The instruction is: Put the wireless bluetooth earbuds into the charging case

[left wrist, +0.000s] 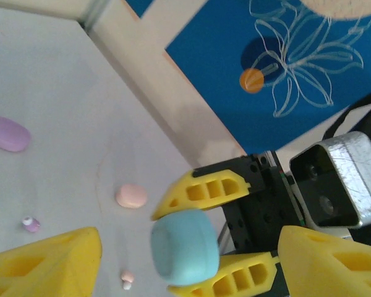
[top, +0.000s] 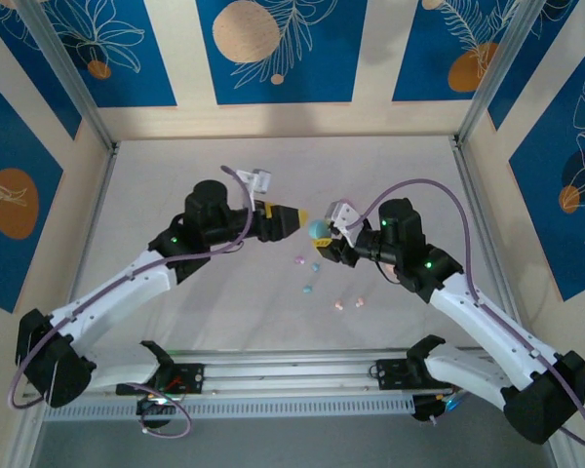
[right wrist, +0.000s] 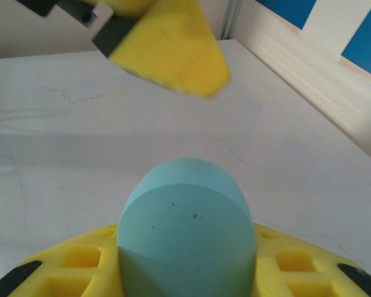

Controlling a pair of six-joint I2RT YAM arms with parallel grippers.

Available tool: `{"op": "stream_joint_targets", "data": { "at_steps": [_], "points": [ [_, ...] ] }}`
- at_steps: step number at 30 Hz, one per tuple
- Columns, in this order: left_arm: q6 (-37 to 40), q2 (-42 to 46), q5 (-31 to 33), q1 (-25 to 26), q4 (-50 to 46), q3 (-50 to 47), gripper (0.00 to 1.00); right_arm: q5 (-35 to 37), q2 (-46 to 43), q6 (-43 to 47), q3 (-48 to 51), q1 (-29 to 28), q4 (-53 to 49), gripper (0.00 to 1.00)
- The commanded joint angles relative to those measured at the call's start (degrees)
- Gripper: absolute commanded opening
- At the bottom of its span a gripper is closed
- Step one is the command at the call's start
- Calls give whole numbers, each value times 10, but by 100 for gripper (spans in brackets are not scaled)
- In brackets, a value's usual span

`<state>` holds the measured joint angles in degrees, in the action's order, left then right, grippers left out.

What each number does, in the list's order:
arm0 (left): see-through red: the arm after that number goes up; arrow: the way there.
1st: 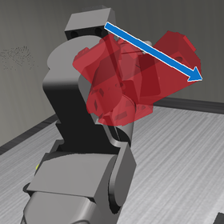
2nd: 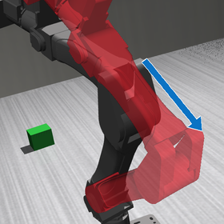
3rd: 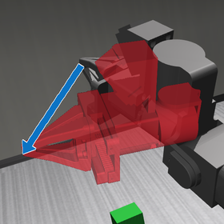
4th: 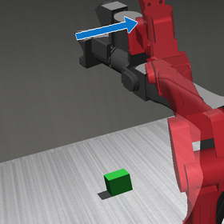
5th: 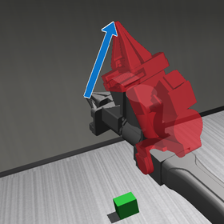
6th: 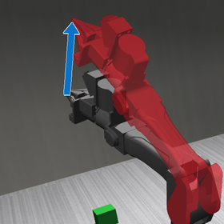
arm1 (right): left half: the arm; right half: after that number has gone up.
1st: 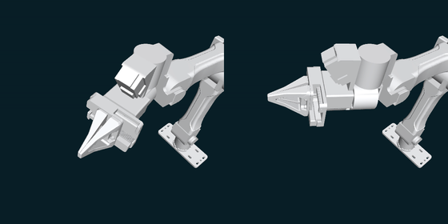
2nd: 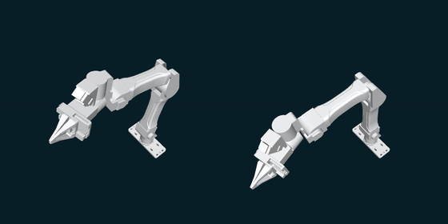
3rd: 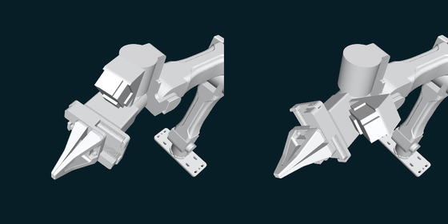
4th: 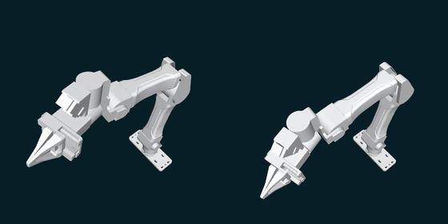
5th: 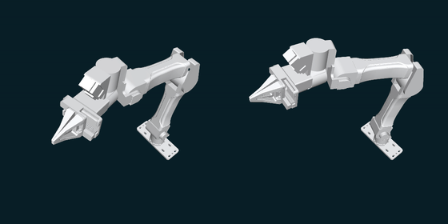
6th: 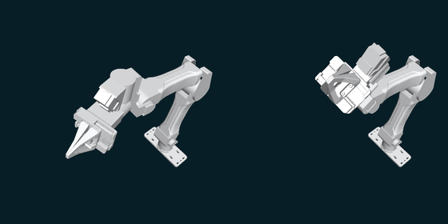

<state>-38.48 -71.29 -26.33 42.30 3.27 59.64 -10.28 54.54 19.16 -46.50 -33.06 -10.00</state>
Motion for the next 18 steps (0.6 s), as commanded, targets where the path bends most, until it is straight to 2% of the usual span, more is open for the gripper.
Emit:
{"op": "stream_joint_targets", "data": {
  "at_steps": [1,4,13,18],
  "points": [
    [26,-23,-8,26,-40,29,73,13,-8,18,10,-9,31,25],
    [26,-31,1,39,-38,30,70,20,-7,17,11,-14,34,26],
    [27,-39,46,45,-70,37,44,24,-7,14,19,-23,49,27],
    [4,-42,55,45,-54,33,43,23,-8,29,25,-30,50,28]
  ]
}}
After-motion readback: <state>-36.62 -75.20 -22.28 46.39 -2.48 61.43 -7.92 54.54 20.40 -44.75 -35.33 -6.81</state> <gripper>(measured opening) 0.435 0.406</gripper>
